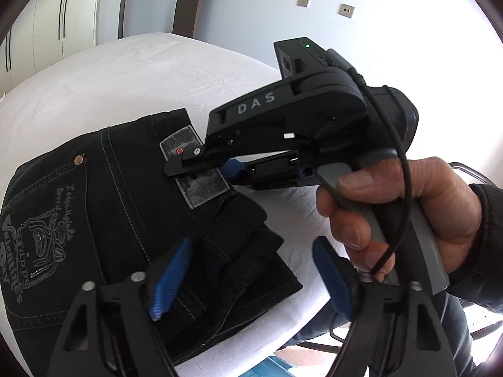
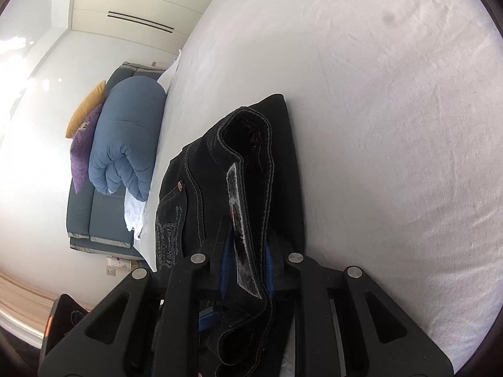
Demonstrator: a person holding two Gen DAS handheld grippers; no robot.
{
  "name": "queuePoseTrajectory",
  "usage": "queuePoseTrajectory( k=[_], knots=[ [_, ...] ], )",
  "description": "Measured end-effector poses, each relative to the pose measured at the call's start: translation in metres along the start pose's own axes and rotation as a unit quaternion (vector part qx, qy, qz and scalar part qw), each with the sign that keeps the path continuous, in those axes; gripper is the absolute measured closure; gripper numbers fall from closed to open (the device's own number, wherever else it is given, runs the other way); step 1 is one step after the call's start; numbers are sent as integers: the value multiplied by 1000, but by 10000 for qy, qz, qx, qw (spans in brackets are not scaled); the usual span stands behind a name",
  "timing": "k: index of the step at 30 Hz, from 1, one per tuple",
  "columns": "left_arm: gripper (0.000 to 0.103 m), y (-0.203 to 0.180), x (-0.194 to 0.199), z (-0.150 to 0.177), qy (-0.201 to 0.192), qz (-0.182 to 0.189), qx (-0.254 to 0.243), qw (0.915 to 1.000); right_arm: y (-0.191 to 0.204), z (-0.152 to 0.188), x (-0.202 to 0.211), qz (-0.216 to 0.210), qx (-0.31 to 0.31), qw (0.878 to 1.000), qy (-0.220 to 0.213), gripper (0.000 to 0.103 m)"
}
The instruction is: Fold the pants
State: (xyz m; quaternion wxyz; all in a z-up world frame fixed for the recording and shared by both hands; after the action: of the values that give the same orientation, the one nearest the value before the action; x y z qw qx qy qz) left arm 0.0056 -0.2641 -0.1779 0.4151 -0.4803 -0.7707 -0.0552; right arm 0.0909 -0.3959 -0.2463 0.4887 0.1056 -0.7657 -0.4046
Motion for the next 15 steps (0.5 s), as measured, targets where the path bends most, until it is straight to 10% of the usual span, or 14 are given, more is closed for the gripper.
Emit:
queuePoseTrajectory(
  k=[2,5,10,15],
  knots=[
    [19,3,6,0,-21,115,142,9998,-3,-2,11,81,-41,9999,-69,73],
    [19,8,30,-2,-119,359,400,9985,-2,-8,41,246,-163,9988,-390,35],
    [14,40,78,-16,-528,239,655,9962,27,-26,78,-723,-320,9944,-704,34],
    [14,103,86,-23,-484,-359,1174,9912,73,-34,30,-1147,64,9934,-37,34]
  ],
)
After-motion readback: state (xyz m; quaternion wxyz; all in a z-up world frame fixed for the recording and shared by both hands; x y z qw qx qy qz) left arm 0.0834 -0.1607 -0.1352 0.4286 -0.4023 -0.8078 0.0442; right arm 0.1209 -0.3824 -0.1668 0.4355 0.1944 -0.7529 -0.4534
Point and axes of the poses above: each gripper's, at about its wrist camera, not at the fingertips, and x roughly against the way its jaws point, y to its left, z to its underside, the point moved 7 cm from there along -x, roughly the way its jaws point, and after that the axes turned 7 degrees about z, right-handed, at the moved point
